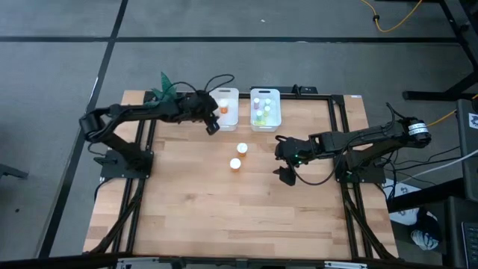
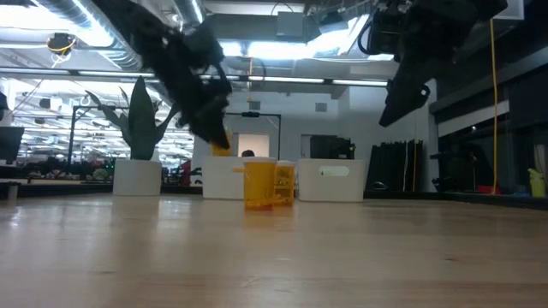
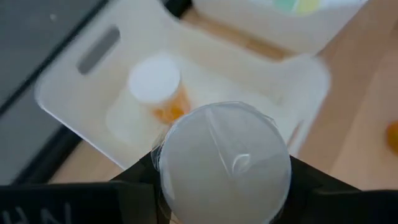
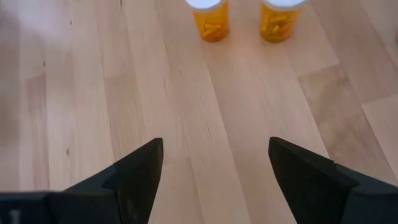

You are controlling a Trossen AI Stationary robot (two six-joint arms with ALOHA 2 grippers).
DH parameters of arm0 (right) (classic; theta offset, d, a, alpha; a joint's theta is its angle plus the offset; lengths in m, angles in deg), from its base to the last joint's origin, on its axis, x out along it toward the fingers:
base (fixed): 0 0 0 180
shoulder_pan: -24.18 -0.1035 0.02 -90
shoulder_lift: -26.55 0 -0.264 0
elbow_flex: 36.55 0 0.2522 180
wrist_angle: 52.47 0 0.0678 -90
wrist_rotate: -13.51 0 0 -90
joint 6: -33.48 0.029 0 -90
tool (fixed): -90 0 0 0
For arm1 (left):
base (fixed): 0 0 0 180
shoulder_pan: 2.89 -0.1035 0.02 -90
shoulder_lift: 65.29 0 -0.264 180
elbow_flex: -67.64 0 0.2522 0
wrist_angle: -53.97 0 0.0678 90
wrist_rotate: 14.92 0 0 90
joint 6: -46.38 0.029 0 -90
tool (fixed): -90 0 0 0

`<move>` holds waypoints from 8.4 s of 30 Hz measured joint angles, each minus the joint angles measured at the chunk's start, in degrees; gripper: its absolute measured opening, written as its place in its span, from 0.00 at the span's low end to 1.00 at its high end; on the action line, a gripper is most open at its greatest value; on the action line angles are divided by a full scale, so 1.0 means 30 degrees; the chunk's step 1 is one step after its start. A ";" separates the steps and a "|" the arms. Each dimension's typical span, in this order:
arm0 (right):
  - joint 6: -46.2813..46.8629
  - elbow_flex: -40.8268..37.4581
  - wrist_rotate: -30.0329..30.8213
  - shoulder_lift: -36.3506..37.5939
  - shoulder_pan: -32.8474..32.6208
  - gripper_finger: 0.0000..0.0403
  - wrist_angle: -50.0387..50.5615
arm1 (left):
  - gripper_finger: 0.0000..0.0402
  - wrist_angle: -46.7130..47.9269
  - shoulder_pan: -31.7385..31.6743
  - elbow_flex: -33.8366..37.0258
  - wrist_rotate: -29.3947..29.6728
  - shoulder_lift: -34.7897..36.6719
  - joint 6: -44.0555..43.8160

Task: Pick and place medicine bottles into bin by pill shape (circle, oval)
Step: Put the large orange pill bottle into the left white bin

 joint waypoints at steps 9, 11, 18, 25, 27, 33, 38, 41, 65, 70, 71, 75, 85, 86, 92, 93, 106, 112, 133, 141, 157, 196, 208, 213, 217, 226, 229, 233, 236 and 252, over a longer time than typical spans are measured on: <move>0.0000 -0.0007 0.0000 0.0000 0.0000 0.73 -0.0075 | 0.42 -0.1453 -0.0786 -0.0713 -0.0837 -0.2801 0.0697; 0.0000 -0.0007 0.0000 0.0000 0.0000 0.73 -0.0077 | 0.42 -0.1216 -0.0862 -0.1145 -0.1057 -0.3229 0.1160; -0.0074 -0.0007 0.0000 0.0000 0.0000 0.73 -0.0054 | 0.51 -0.0080 -0.0979 -0.2431 -0.1535 -0.4829 0.0822; -0.0294 -0.0007 0.0000 0.0000 0.0000 0.73 -0.0033 | 0.60 0.0441 -0.0976 -0.3206 -0.1546 -0.5104 0.0822; -0.0479 -0.0007 0.0000 0.0000 0.0000 0.73 -0.0033 | 0.60 0.0913 -0.0970 -0.3772 -0.1536 -0.5089 0.0822; -0.1625 -0.0007 0.0584 -0.0005 -0.0007 0.73 -0.0605 | 0.60 0.4048 -0.0457 -0.6494 -0.1532 -0.5060 0.0822; -0.3161 -0.0007 0.1021 -0.0456 0.0137 0.73 -0.1887 | 0.60 0.8034 0.0669 -0.8856 -0.0799 -0.5044 0.0784; -0.3827 -0.0007 0.1005 -0.1358 0.0454 0.73 -0.2366 | 0.60 1.0636 0.1537 -0.9936 0.0167 -0.5031 0.0791; -0.6707 0.1762 0.0984 -1.0407 0.3912 0.73 -1.0639 | 0.61 2.0947 0.6173 -0.9876 0.3178 -0.1060 -0.2180; -0.7428 0.3024 0.1004 -1.1099 0.3934 0.73 -1.0629 | 0.61 2.0286 0.6464 -0.7804 0.3447 0.0736 -0.3305; -0.7490 0.3266 0.1024 -1.1171 0.3982 0.73 -1.0634 | 0.61 2.0088 0.6511 -0.7278 0.3641 0.1097 -0.3593; -0.7577 0.3893 0.0984 -1.1366 0.4086 0.73 -1.0624 | 0.61 1.8978 0.6558 -0.4810 0.3964 0.2567 -0.4826; -0.7446 0.3986 0.0984 -1.1369 0.4182 0.63 -0.9563 | 0.61 1.5715 0.6594 -0.0056 0.4052 0.5148 -0.6859; -0.7446 0.3986 0.0984 -1.1373 0.4182 0.60 -0.9606 | 0.61 1.5390 0.6613 0.0191 0.4053 0.5350 -0.7055; -0.7443 0.4340 0.0991 -1.1373 0.4182 0.51 -0.9987 | 0.61 1.2791 0.7075 0.1416 0.4614 0.6535 -0.7705; -0.7462 0.4671 0.0991 -1.1373 0.4182 0.51 -0.9746 | 0.61 1.2541 0.7172 0.1561 0.4791 0.6701 -0.7717; -1.1376 1.1246 0.0991 -1.1366 0.5626 0.51 -0.6597 | 0.61 1.0035 0.8193 0.2470 0.6105 0.7347 -0.8140; -1.0912 1.1369 0.0343 -1.2032 0.7898 0.51 -0.6508 | 0.61 1.0014 0.8529 0.2470 0.7548 0.7347 -0.8584; -1.0408 1.1380 -0.1749 -1.4832 0.9515 0.51 -0.8863 | 0.61 0.9600 0.8532 0.2471 0.7607 0.7333 -0.8598; -0.9916 1.1344 -0.1726 -1.5249 0.9515 0.53 -0.8595 | 0.61 0.9573 0.8532 0.2473 0.7615 0.7333 -0.8584; -0.9865 1.1344 -0.1702 -1.5249 0.9515 0.59 -0.8587 | 0.61 0.9584 0.8532 0.2477 0.7615 0.7333 -0.8570; -0.9956 0.9469 -0.1246 -1.0673 0.1941 0.59 0.0416 | 0.61 0.9598 0.8532 0.2477 0.7644 0.7330 -0.8533; -0.7369 0.8166 0.0179 -1.0673 0.1144 0.59 0.0016 | 0.61 0.9585 0.8532 0.2477 0.7638 0.7326 -0.8540; -0.7395 0.8146 0.0175 -1.0673 0.1144 0.59 -0.0034 | 0.61 0.9573 0.8532 0.2473 0.7644 0.7327 -0.8540; -0.7402 0.8146 0.0168 -1.0673 0.1144 0.59 -0.0040 | 0.61 0.9456 0.8532 0.2471 0.7638 0.7331 -0.8540; -0.7491 0.8146 0.0160 -1.0681 0.1151 0.59 -0.0179 | 0.61 0.9329 0.8532 0.2475 0.7644 0.7326 -0.8540; -0.7512 0.8146 0.0153 -1.0703 0.1151 0.59 -0.0172 | 0.61 0.9329 0.8532 0.2477 0.7644 0.7332 -0.8540; -0.7510 0.8146 0.0146 -1.0703 0.1151 0.59 -0.0141 | 0.61 0.9321 0.8532 0.2477 0.7644 0.7330 -0.8540; -0.7451 0.8146 0.0153 -1.0710 0.1151 0.59 -0.0138 | 0.61 0.9321 0.8532 0.2477 0.7644 0.7326 -0.8546; -0.7847 0.8146 0.0160 -1.0710 0.1151 0.59 -0.0293 | 0.61 0.9323 0.8532 0.2476 0.7644 0.7326 -0.8548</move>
